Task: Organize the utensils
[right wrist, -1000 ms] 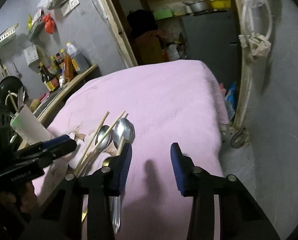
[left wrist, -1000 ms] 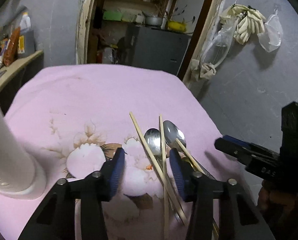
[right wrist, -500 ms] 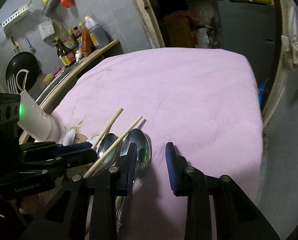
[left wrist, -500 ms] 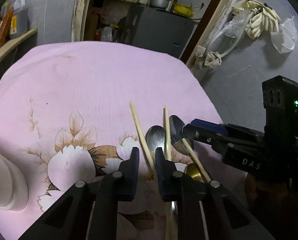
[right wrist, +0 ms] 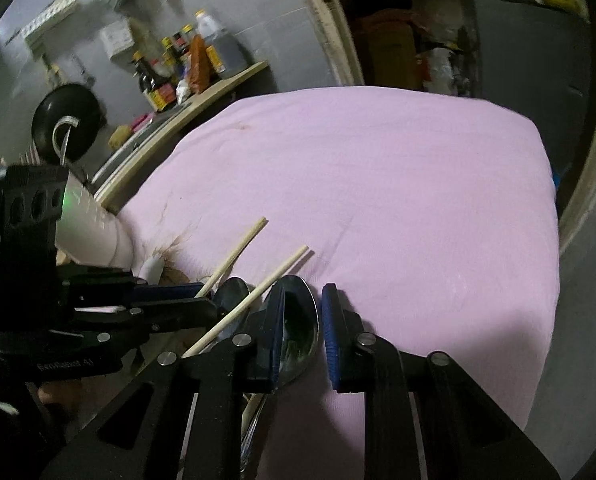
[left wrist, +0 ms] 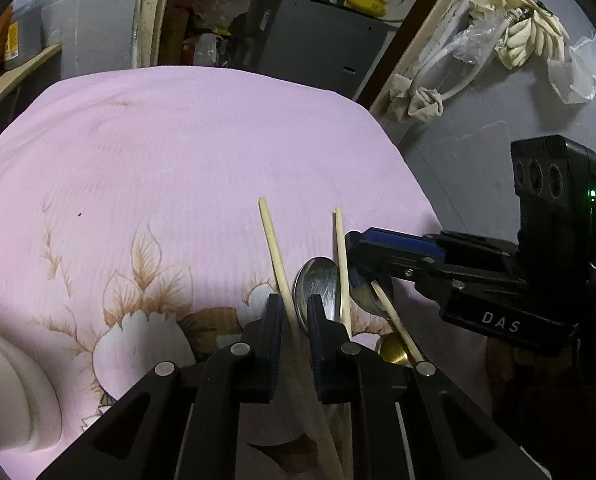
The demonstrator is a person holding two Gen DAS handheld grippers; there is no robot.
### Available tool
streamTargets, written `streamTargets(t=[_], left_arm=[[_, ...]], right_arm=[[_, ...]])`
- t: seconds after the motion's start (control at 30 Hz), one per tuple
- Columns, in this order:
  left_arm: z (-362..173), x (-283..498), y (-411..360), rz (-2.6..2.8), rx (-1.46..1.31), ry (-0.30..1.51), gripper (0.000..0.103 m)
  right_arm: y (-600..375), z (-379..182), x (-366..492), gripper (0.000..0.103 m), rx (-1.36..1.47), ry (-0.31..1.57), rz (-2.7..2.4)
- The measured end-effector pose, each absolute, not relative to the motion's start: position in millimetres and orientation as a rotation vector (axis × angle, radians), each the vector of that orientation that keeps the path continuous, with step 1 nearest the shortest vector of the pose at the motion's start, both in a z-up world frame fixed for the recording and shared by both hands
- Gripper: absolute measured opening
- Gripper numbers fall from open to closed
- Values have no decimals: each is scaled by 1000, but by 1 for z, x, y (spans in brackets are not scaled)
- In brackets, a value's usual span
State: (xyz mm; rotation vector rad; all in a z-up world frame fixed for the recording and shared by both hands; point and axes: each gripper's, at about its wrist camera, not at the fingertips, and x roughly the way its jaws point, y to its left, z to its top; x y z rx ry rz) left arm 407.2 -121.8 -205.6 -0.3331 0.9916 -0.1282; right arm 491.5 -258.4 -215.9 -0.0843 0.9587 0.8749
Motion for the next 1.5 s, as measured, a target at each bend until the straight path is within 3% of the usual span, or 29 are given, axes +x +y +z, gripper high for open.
streamTargets(t=[0.1,0.23,0.87,1.5], left_arm=[[-206,409,-121,-117,-328,1001,6],[-204,405,-116,-114,-374,999,5],[-148,345,-104,-113,-431,765,5],[-65,295,-53,-152,-530,552,5]], right_arm=[[-257,-212,492,5,-112,963,876],[-268,-207,486,3,-70,957,869],[-324,-155,401,1,75,741,574],[-289,-61,324,1,-13,487,483]])
